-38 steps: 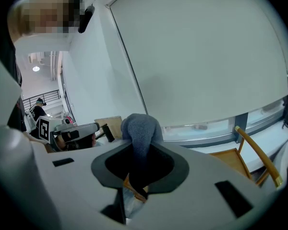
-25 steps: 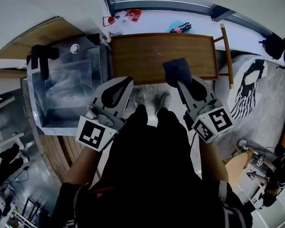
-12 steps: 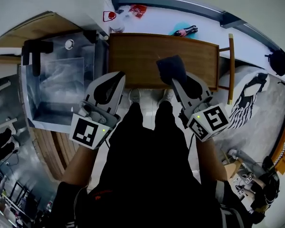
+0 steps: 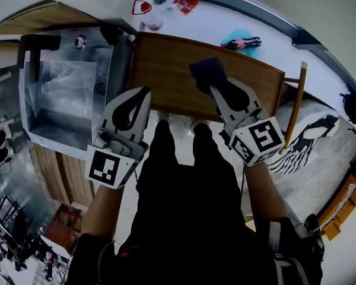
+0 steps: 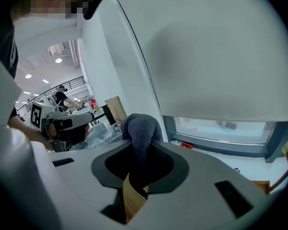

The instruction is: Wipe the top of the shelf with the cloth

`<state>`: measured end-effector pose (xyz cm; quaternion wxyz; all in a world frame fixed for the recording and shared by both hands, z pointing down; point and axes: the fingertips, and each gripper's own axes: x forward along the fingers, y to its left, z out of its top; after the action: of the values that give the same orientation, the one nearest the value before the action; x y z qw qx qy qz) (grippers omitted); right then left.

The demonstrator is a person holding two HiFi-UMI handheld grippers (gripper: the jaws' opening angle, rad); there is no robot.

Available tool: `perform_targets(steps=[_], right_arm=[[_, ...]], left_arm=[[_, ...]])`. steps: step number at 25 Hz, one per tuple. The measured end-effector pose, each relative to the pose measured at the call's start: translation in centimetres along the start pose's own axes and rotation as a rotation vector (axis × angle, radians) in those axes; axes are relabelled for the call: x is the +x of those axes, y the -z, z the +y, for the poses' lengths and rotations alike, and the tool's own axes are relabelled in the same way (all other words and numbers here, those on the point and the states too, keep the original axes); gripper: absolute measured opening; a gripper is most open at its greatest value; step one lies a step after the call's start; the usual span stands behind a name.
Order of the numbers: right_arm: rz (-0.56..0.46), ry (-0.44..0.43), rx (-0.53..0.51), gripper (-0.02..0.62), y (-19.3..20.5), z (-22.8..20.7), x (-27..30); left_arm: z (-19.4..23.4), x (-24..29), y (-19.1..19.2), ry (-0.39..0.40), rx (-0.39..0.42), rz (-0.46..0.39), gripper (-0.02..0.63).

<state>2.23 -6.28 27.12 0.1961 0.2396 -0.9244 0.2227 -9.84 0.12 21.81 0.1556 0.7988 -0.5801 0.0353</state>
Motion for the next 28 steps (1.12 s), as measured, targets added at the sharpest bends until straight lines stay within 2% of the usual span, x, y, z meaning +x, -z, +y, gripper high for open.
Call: perform_targets(steps=[3, 7, 17, 28], right_arm=[[0.024, -0.035, -0.026, 0.069, 0.4, -0.5, 2.3], [0.047, -0.06, -0.047, 0.069, 1.2, -0.7, 5.6], [0.116, -0.083, -0.051, 0.069, 4.8, 0.7, 14.2], [0.146, -0.095, -0.036, 0.069, 8.4, 2.0, 22.6]], left_arm=[[1.1, 0.0, 1.1, -0.051, -0.022, 0.007, 0.02], [2.6, 0.0, 2.5, -0.076, -0.042, 0.019, 0.02], [6.1, -1.2, 5.5, -0.079, -0.097, 0.037, 0.02], [8.7, -2.9, 7.6, -0.074, -0.1, 0.048, 0.02]])
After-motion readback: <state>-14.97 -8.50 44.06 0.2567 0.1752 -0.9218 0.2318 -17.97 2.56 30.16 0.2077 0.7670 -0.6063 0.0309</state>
